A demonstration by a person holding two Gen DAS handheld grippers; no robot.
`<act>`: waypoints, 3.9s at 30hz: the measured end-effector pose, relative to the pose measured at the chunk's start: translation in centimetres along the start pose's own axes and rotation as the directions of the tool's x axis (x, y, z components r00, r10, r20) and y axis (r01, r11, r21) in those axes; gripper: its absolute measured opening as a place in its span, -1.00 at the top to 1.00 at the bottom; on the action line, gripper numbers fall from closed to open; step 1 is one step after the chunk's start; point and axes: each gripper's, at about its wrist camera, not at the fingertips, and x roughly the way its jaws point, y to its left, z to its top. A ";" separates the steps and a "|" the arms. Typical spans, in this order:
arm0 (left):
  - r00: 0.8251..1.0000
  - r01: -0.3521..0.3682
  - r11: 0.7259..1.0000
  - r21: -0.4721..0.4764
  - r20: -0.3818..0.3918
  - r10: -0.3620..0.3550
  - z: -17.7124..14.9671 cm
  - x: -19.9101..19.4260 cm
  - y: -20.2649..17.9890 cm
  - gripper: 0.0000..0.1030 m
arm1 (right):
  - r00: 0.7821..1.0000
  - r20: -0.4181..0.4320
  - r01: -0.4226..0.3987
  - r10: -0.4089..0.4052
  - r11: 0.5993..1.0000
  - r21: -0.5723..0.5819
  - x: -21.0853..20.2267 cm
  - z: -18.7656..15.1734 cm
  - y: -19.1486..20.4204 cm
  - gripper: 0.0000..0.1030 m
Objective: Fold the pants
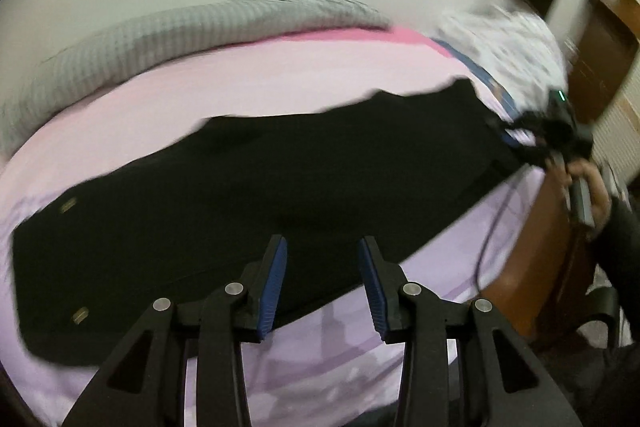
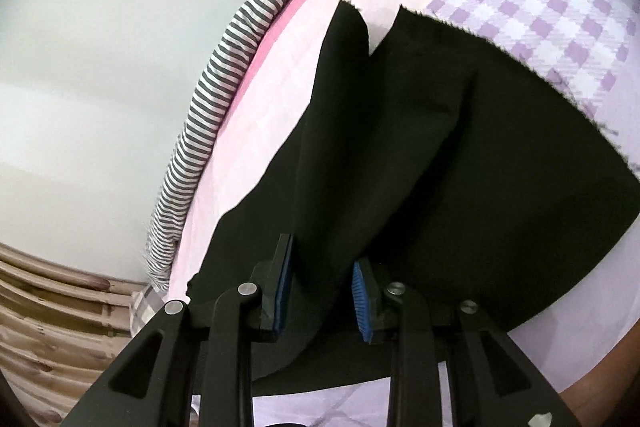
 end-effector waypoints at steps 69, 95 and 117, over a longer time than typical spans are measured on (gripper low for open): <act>0.990 0.114 0.944 0.309 -0.112 -0.083 2.1 13.5 -15.2 0.84 | 0.960 0.125 0.239 -0.251 0.966 0.101 -8.4 0.8 -7.5 0.95; 0.912 -0.338 0.886 -0.318 0.119 0.391 1.3 -0.5 10.6 0.21 | 0.976 -0.152 0.060 -0.158 0.860 -0.507 5.6 -0.9 16.4 0.33; 0.852 -0.480 0.733 -0.482 -0.057 0.521 -6.4 -2.0 21.2 0.19 | 0.808 -0.500 -0.253 -0.312 0.583 -0.772 30.2 -13.8 31.7 0.75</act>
